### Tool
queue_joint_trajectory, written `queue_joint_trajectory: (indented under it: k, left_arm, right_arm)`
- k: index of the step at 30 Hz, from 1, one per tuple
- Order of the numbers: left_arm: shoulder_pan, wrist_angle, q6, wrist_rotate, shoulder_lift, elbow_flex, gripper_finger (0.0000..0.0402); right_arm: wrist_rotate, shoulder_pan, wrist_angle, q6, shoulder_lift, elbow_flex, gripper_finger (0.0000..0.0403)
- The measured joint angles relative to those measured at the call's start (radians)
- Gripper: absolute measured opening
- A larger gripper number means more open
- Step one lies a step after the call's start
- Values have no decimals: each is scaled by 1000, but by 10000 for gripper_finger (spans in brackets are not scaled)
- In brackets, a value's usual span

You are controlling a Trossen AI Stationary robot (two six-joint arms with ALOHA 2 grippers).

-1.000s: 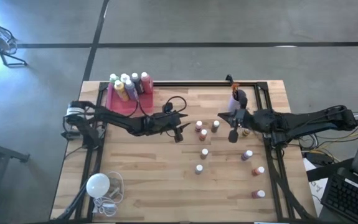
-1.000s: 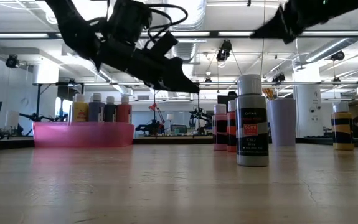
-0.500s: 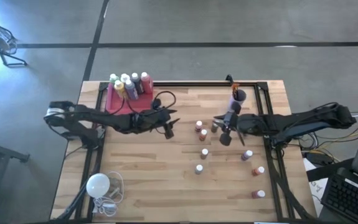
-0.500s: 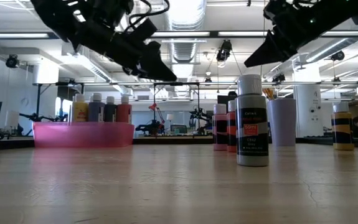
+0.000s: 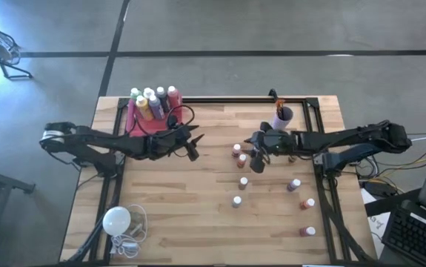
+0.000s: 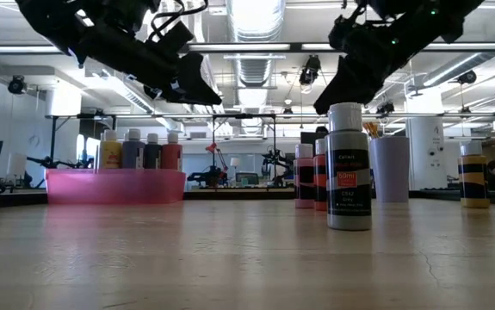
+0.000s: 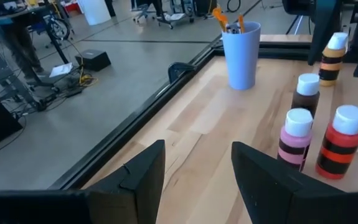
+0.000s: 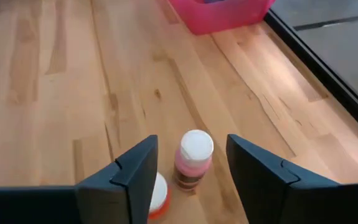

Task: Pick & Place Paint Supplies
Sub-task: Put the small brown paint bottle into the pink bin

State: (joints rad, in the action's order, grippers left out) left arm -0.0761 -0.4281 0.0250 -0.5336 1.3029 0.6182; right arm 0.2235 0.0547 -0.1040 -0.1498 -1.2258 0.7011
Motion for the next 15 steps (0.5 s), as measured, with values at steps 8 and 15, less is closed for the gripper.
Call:
queue_joint_trajectory:
  k: [8,15]
  left_arm:
    - [0,1,0,0,6,-2,190]
    - [0,9,0,0,6,-2,190]
  right_arm:
    - [7,41,-85,116,-38,64,205]
    - [-5,162,-257,128,69,52,194]
